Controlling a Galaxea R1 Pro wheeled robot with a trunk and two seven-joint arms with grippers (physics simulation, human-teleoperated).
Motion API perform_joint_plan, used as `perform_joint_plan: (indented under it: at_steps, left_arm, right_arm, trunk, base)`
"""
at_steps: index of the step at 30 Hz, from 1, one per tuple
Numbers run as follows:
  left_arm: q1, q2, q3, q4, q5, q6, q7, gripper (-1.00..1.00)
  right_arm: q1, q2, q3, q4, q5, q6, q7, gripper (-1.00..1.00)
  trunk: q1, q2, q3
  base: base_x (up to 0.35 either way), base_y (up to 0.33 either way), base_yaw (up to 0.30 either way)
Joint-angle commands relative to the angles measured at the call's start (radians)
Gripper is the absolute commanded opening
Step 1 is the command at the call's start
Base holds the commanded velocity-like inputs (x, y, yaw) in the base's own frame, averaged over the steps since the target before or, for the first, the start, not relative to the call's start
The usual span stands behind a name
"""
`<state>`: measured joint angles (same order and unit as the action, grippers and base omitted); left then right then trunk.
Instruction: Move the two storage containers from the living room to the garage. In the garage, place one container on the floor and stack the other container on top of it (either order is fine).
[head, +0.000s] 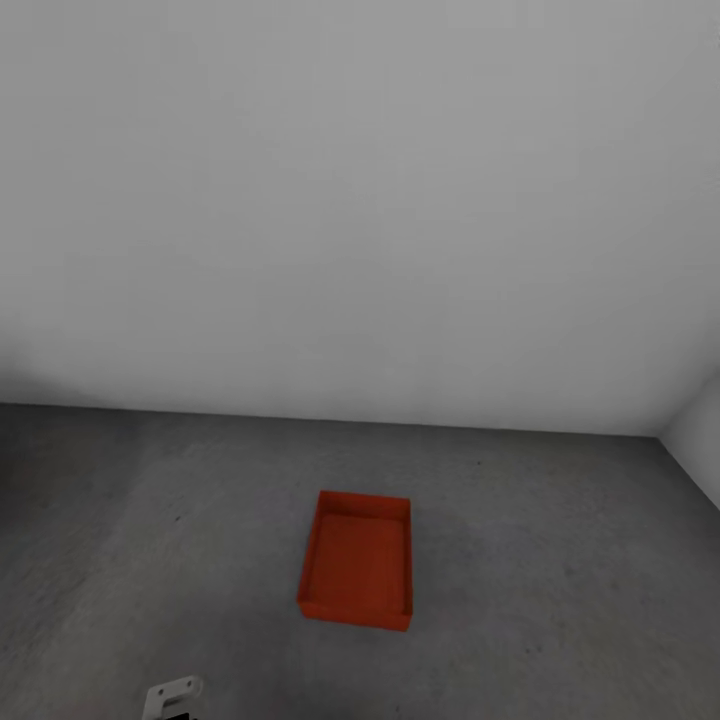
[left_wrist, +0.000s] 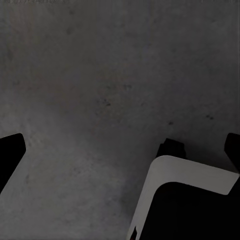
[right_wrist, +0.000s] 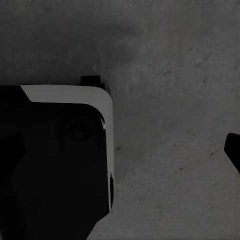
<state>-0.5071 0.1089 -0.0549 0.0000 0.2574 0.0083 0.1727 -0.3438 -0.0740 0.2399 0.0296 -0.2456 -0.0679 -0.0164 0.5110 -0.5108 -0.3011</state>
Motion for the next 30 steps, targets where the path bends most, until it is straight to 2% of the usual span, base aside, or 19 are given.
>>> perform_joint_plan:
  at_steps: [1, 30]
  left_arm:
    - [-0.001, 0.000, -0.006, 0.000, 0.008, 0.001, 0.002, 1.00]
    - [-0.001, -0.001, -0.005, 0.000, 0.008, 0.001, 0.002, 1.00]
  right_arm:
    - [-0.001, 0.000, 0.008, 0.003, -0.009, -0.006, -0.001, 1.00]
    - [-0.001, 0.000, 0.009, 0.003, -0.009, -0.005, -0.001, 1.00]
  trunk:
    - [0.000, -0.001, 0.000]
    - [0.000, -0.001, 0.046]
  base:
    - [0.000, 0.000, 0.000]
    - [0.000, 0.000, 0.000]
